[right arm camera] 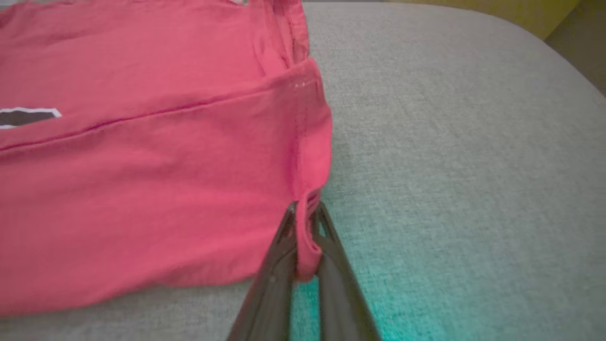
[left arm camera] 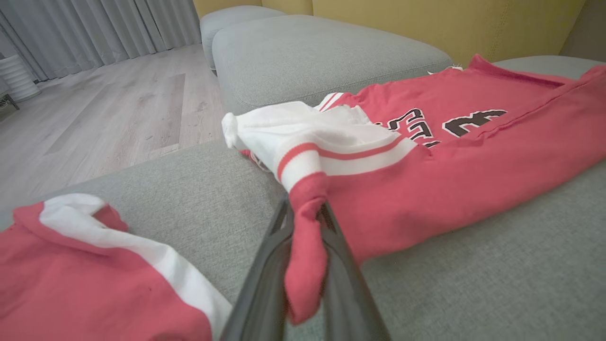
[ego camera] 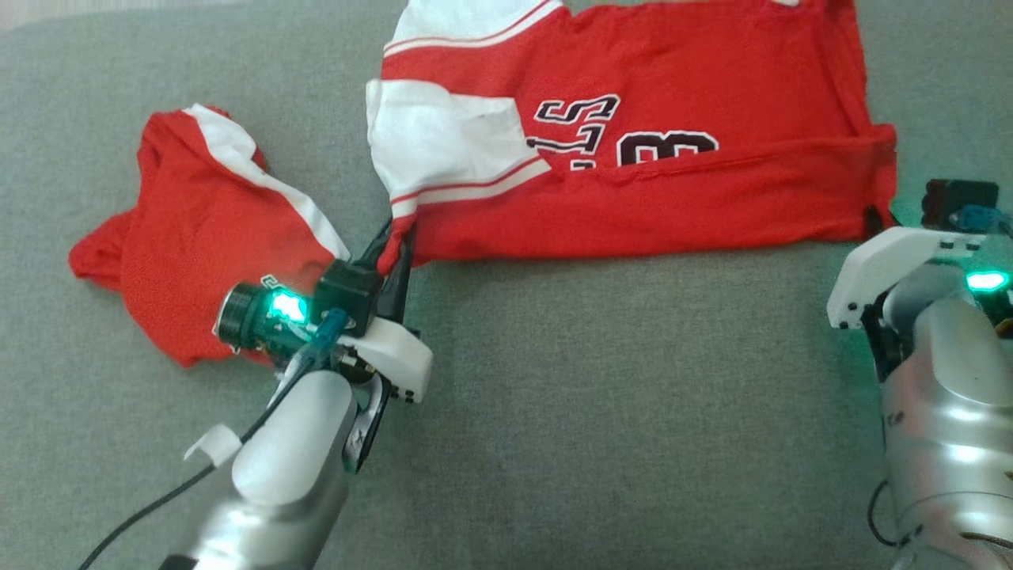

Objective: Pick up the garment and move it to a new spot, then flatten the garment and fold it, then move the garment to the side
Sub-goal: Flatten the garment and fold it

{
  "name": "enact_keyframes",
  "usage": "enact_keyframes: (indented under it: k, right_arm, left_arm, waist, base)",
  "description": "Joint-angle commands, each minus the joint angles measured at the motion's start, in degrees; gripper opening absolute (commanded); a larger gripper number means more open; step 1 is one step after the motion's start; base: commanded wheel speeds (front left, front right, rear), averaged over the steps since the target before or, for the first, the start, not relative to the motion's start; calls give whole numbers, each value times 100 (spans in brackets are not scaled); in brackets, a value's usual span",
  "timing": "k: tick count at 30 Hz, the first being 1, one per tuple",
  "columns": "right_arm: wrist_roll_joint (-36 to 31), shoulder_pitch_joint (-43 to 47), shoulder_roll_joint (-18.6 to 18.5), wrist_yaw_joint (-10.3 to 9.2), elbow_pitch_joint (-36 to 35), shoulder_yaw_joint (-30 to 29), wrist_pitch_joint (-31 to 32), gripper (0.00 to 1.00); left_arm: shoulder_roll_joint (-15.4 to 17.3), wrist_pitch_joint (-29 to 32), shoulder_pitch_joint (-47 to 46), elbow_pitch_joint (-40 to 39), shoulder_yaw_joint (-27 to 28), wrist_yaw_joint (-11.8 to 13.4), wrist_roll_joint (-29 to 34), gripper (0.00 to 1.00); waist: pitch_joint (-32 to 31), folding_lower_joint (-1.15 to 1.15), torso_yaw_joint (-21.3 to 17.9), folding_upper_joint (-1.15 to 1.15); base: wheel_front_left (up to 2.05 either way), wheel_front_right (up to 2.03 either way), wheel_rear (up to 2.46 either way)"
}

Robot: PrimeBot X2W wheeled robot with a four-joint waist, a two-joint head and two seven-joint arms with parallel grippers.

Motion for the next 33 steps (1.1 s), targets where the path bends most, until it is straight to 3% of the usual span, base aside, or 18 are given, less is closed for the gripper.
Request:
enact_keyframes:
  k: [1,9,16,26,33]
  right_arm:
    - [-52,31,-65,-5,-79,93,-75,0]
    - [144,389,-238,-5,-50,265,-342,0]
    - [735,1107,-382,-5,-408,700,-201,0]
    - [1513,2619,-449,-5,-1914,925,487,0]
    - [1722,3458,-185,-5,-3257,740,983,0]
  left_arm:
    - [166,-8,-59,-132,148,37,-61,0]
    - [202,79,253,99,118,41,-205,0]
    - [233,258,729,206,-44,2,-281,0]
    - [323,543,1418,-178,-246,44,-359,0]
    - [319,657,1547,-481,-303,78,-424,0]
  waist:
    - [-96,0,-32,0]
    - [-707,0,-156,0]
    - [-1219,0,-185,0]
    - [-1487,0,-143,0]
    - [-1441,0,-151,0]
  base:
    - [0,0,0]
    - [0,0,0]
    - [0,0,0]
    - [0,0,0]
    - [0,0,0]
